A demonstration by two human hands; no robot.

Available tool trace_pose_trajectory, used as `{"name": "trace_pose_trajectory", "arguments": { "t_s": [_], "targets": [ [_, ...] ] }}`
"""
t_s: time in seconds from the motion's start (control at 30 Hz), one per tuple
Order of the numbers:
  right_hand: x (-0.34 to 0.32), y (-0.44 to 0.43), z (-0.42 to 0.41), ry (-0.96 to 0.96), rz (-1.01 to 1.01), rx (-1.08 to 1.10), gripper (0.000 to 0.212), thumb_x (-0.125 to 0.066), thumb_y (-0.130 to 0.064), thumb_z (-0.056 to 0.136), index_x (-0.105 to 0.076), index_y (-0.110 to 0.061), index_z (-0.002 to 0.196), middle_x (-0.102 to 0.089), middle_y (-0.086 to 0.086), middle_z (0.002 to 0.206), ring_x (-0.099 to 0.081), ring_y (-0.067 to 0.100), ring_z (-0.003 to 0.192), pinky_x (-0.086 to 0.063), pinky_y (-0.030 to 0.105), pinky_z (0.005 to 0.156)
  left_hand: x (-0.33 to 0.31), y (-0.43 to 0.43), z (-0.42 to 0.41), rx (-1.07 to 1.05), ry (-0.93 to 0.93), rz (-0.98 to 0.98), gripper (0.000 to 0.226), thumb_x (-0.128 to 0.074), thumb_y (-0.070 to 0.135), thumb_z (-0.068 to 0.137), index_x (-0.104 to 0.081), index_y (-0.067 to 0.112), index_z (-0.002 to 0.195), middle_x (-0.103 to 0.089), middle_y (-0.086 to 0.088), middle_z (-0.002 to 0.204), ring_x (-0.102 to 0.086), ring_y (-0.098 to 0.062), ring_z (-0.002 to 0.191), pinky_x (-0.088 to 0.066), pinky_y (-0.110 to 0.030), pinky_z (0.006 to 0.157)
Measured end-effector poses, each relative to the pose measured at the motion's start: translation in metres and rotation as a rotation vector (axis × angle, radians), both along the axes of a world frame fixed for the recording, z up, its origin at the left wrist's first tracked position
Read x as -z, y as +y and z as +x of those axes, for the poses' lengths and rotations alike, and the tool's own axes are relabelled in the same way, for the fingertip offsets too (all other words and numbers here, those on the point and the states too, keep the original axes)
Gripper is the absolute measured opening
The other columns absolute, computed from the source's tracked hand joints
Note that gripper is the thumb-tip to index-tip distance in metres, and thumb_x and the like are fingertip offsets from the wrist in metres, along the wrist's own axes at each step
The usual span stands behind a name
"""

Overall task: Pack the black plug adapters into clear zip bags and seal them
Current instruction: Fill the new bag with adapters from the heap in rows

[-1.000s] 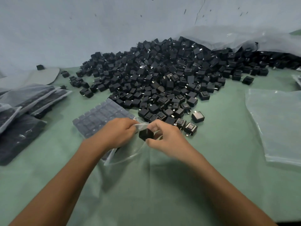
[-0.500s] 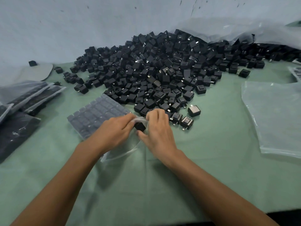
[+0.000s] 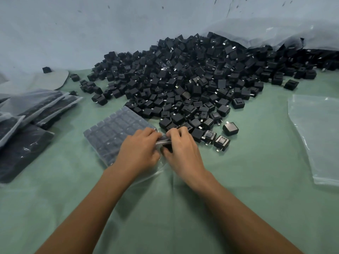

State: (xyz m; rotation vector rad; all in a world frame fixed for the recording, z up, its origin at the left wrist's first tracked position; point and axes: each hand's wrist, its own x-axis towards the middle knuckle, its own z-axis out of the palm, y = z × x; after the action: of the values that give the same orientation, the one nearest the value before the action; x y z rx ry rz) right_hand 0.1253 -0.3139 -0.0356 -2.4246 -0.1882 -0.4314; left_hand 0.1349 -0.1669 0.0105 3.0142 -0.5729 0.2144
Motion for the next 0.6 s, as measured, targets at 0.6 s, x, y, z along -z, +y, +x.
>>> {"name": "trace_pose_trajectory", "arguments": {
  "t_s": [0.6],
  "targets": [
    [-0.002, -0.006, -0.002, -0.011, -0.009, -0.075, 0.020, -0.062, -0.028, 0.092, -0.047, -0.019, 0.102, -0.052, -0.004, 0.098, -0.053, 0.019, 0.083, -0.043, 0.031, 0.069, 0.012, -0.009, 0.000, -0.115, -0.070, -0.219, 0.029, -0.063, 0.013, 0.083, -0.055, 0.020, 0.111, -0.047, 0.003, 0.110, -0.037, -0.015, 0.099, -0.035, -0.025, 0.081]
  ]
}}
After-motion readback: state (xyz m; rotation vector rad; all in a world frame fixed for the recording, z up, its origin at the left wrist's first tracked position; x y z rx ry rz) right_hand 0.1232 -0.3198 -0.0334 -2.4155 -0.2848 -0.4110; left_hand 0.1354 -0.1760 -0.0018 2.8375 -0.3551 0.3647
